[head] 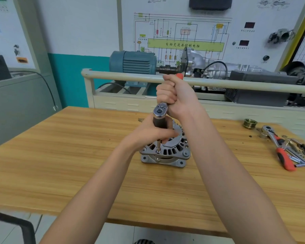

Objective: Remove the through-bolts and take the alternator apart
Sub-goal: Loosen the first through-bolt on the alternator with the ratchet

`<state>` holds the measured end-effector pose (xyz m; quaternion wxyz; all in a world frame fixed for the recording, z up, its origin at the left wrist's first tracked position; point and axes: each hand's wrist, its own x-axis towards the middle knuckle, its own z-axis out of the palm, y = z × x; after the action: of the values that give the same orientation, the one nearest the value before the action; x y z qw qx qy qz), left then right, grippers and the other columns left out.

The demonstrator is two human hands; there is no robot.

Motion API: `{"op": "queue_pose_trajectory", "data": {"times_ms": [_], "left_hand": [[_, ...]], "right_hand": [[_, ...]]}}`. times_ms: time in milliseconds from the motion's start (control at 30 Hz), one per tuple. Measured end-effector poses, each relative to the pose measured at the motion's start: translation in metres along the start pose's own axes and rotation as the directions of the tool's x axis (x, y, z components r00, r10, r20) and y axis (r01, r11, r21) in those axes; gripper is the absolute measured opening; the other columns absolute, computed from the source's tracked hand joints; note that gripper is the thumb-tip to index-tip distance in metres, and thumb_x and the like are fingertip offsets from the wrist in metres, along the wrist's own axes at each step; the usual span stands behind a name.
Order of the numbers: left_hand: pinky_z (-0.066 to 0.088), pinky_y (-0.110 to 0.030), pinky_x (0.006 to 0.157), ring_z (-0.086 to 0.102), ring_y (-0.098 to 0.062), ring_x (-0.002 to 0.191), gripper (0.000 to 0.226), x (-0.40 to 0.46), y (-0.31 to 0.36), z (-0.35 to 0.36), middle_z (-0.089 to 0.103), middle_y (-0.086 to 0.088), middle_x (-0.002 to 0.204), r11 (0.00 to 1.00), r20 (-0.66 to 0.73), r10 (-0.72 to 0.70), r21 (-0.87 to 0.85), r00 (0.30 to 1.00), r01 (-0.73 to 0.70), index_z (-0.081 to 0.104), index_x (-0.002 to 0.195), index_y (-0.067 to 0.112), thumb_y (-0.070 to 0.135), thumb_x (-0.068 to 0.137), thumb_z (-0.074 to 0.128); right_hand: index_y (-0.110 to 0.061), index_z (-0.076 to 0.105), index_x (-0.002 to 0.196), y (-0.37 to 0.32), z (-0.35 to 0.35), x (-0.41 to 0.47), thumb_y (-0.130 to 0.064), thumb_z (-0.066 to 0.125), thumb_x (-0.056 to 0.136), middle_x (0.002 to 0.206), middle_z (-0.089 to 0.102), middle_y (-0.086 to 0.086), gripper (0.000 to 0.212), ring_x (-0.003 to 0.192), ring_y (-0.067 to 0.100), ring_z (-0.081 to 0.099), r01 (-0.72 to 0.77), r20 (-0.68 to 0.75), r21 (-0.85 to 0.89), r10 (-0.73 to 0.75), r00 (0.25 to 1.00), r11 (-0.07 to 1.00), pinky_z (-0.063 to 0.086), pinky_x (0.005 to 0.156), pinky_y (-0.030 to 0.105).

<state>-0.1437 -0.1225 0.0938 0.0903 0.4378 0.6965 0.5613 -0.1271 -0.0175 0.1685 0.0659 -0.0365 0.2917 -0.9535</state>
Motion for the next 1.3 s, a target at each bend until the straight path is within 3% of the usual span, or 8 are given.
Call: {"op": "queue_pose_trajectory", "data": {"times_ms": [100, 267, 533, 733, 833, 1000, 1200, 1300], "left_hand": [[0.038, -0.018, 0.047, 0.042, -0.009, 0.041, 0.033, 0.005, -0.001, 0.009, 0.047, 0.004, 0.044, 1.0, -0.165, 0.0, -0.02, 0.986, -0.003, 0.046, 0.052, 0.012, 0.002, 0.076, 0.066], [0.029, -0.02, 0.041, 0.033, -0.009, 0.041, 0.031, 0.019, -0.006, 0.029, 0.04, 0.005, 0.045, 0.973, -0.644, -0.164, -0.231, 0.747, 0.015, 0.041, 0.057, 0.012, -0.003, 0.079, 0.057], [0.039, -0.022, 0.051, 0.041, -0.013, 0.044, 0.034, 0.008, 0.0, 0.004, 0.046, 0.002, 0.045, 0.996, 0.081, -0.027, 0.089, 0.996, 0.02, 0.047, 0.046, 0.021, 0.02, 0.072, 0.07], [0.028, -0.021, 0.043, 0.03, -0.008, 0.04, 0.033, 0.021, -0.002, 0.03, 0.038, 0.002, 0.048, 0.971, -0.569, -0.167, -0.235, 0.805, 0.036, 0.04, 0.056, 0.014, -0.003, 0.076, 0.061], [0.03, -0.021, 0.046, 0.033, -0.011, 0.044, 0.033, 0.017, -0.007, 0.032, 0.04, 0.001, 0.049, 0.992, -0.509, -0.07, -0.125, 0.858, 0.007, 0.042, 0.056, 0.014, -0.004, 0.073, 0.064], [0.034, -0.02, 0.049, 0.038, -0.012, 0.044, 0.031, 0.008, -0.001, 0.01, 0.044, -0.002, 0.048, 0.998, 0.125, -0.062, 0.005, 0.99, 0.062, 0.046, 0.052, 0.011, 0.009, 0.074, 0.069], [0.028, -0.018, 0.041, 0.03, -0.006, 0.038, 0.036, 0.02, 0.0, 0.03, 0.036, 0.006, 0.043, 0.97, -0.518, -0.183, -0.235, 0.836, 0.067, 0.038, 0.054, 0.014, -0.004, 0.078, 0.059], [0.031, -0.024, 0.048, 0.033, -0.01, 0.042, 0.038, 0.019, -0.004, 0.028, 0.039, 0.004, 0.045, 0.984, -0.456, -0.146, -0.155, 0.878, 0.083, 0.041, 0.05, 0.018, -0.001, 0.075, 0.064]], "right_hand": [[-0.016, 0.033, 0.047, 0.003, 0.004, 0.004, -0.02, 0.044, 0.098, 0.036, 0.023, -0.007, 0.053, 0.023, 0.005, 0.02, 0.002, -0.015, 0.01, -0.001, 1.0, 1.0, 0.014, 0.024, 0.015], [-0.019, 0.029, 0.056, 0.015, 0.003, 0.003, -0.018, 0.045, 0.098, 0.037, 0.02, -0.008, 0.045, 0.026, 0.006, 0.015, 0.435, -0.189, 0.062, -0.417, 0.889, 0.898, 0.015, 0.026, 0.018], [-0.016, 0.032, 0.046, -0.006, -0.004, 0.0, -0.021, 0.04, 0.099, 0.038, 0.019, -0.008, 0.054, 0.028, 0.004, 0.012, -0.095, 0.063, -0.034, 0.097, 0.993, 0.995, 0.012, 0.025, 0.015], [-0.019, 0.029, 0.057, 0.003, -0.005, 0.002, -0.019, 0.044, 0.098, 0.036, 0.02, -0.008, 0.044, 0.025, 0.006, 0.015, 0.333, -0.158, 0.107, -0.315, 0.936, 0.937, 0.014, 0.025, 0.017], [-0.018, 0.03, 0.053, -0.003, -0.006, -0.004, -0.019, 0.044, 0.098, 0.036, 0.02, -0.007, 0.047, 0.025, 0.006, 0.016, 0.185, -0.073, 0.058, -0.18, 0.981, 0.981, 0.014, 0.025, 0.017], [-0.015, 0.034, 0.045, -0.01, -0.01, -0.007, -0.025, 0.04, 0.099, 0.04, 0.017, -0.009, 0.056, 0.033, 0.003, 0.009, -0.128, 0.093, -0.036, 0.131, 0.987, 0.991, 0.013, 0.025, 0.015], [-0.018, 0.029, 0.056, 0.001, -0.006, -0.003, -0.019, 0.043, 0.099, 0.035, 0.02, -0.007, 0.045, 0.024, 0.006, 0.015, 0.386, -0.204, 0.166, -0.351, 0.914, 0.907, 0.013, 0.026, 0.017], [-0.019, 0.029, 0.056, -0.003, -0.006, -0.006, -0.019, 0.043, 0.098, 0.036, 0.02, -0.007, 0.045, 0.024, 0.007, 0.015, 0.28, -0.14, 0.117, -0.263, 0.954, 0.953, 0.013, 0.026, 0.017]]}}
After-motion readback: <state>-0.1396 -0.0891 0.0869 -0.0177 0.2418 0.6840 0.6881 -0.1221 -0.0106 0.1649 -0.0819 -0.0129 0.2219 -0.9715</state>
